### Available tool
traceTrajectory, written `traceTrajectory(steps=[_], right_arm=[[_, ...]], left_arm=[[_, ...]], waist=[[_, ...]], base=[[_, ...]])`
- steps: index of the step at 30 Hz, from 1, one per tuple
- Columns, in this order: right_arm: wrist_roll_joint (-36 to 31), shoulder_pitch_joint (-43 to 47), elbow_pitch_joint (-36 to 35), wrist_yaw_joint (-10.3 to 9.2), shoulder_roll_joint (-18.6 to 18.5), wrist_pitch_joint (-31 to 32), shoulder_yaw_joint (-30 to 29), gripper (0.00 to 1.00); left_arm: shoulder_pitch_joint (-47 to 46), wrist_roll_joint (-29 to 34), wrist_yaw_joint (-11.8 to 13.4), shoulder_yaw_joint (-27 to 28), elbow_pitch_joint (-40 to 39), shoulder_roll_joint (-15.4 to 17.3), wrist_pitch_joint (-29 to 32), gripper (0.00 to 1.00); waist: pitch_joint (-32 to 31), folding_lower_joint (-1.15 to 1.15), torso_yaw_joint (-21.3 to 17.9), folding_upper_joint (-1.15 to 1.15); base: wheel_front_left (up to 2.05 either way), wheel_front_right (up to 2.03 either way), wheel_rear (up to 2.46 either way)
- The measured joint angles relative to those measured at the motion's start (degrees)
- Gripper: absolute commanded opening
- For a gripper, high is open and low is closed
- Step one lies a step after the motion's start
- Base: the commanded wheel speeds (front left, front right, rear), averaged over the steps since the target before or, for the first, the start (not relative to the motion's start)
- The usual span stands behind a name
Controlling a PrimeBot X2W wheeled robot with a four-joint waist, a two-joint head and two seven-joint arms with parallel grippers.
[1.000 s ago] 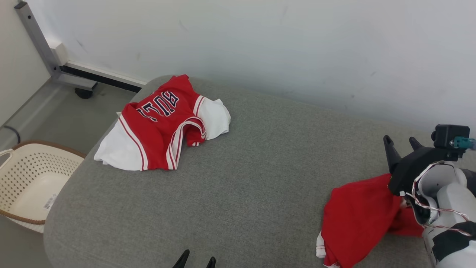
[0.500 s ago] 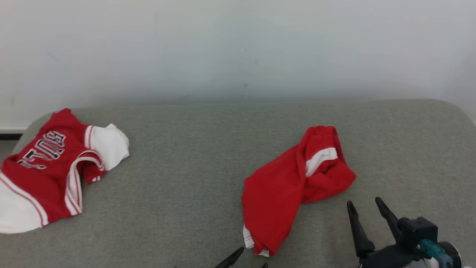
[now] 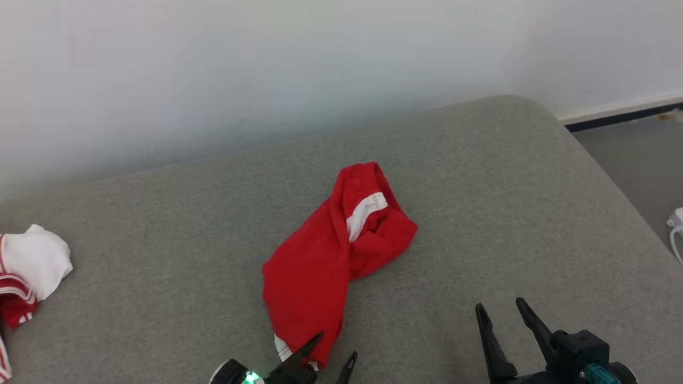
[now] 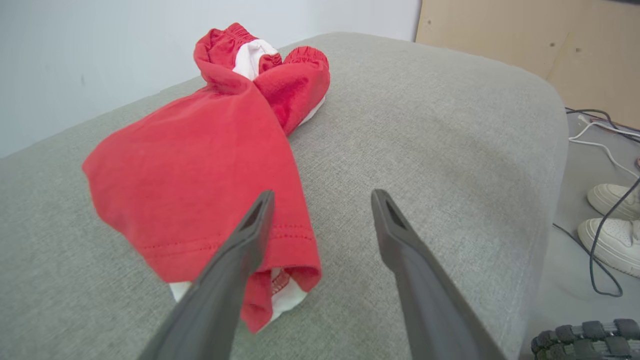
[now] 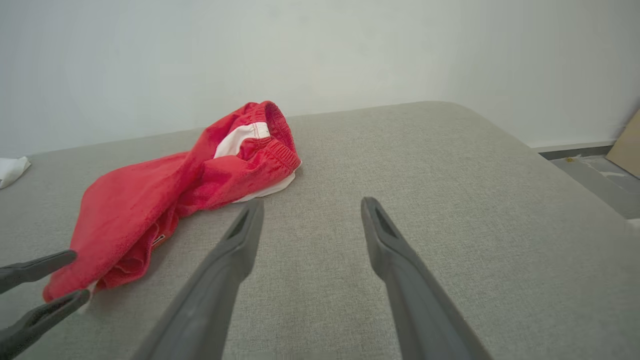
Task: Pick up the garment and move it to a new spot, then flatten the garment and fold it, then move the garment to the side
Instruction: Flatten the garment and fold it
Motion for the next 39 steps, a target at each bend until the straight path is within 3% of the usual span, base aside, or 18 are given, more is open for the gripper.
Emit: traceTrajectory(steps=[6,11,12,13,22,30,39], right_arm=[[-0.5,-0.5,0.1,0.0,0.4,-0.3,-0.7,1.0],[-0.6,-0.5,0.3,0.0,0.5,-0.5,-0.9,1.0],[-0.6,-0.5,0.4,0.0,0.5,-0.5,-0.9,1.0],[-0.6,-0.5,0.4,0.0,0.5,-0.5,-1.0,1.0],[-0.8,-0.5,0.5,0.0,0.6,-0.2,-0.6,1.0],[-0.8,-0.1,0.5,0.0,0.5,0.3,-0.1,1.0],[-0.4,-0.8,0.8,0.0,0.4,0.7,2.1,1.0]], left_arm=[[-1.6,1.1,4.6,1.8,3.3,0.7,0.3,1.0],[-1.8,0.6,5.4,2.7,4.9,1.5,0.5,1.0],[-1.8,0.5,5.6,2.7,5.0,1.6,0.3,0.88],[-1.8,0.5,5.6,2.8,5.0,1.6,0.1,0.0],[-1.8,-2.6,5.3,4.1,4.2,1.4,-0.7,0.0],[-2.1,-10.1,5.3,11.2,-0.6,2.3,-0.1,0.0],[-10.7,-12.9,3.3,15.8,5.3,8.3,2.1,0.0]], waist=[[1.4,0.0,-3.6,0.0],[2.0,0.0,-4.3,0.0],[2.0,0.0,-4.2,0.0],[2.0,0.0,-4.1,0.0],[1.5,0.0,-2.7,0.0],[0.5,0.0,-1.2,0.0],[1.3,0.0,-2.0,0.0]], base=[[0.0,0.0,0.0],[0.0,0.0,0.0],[0.0,0.0,0.0],[0.0,0.0,0.0],[0.0,0.0,0.0],[0.0,0.0,0.0],[0.0,0.0,0.0]])
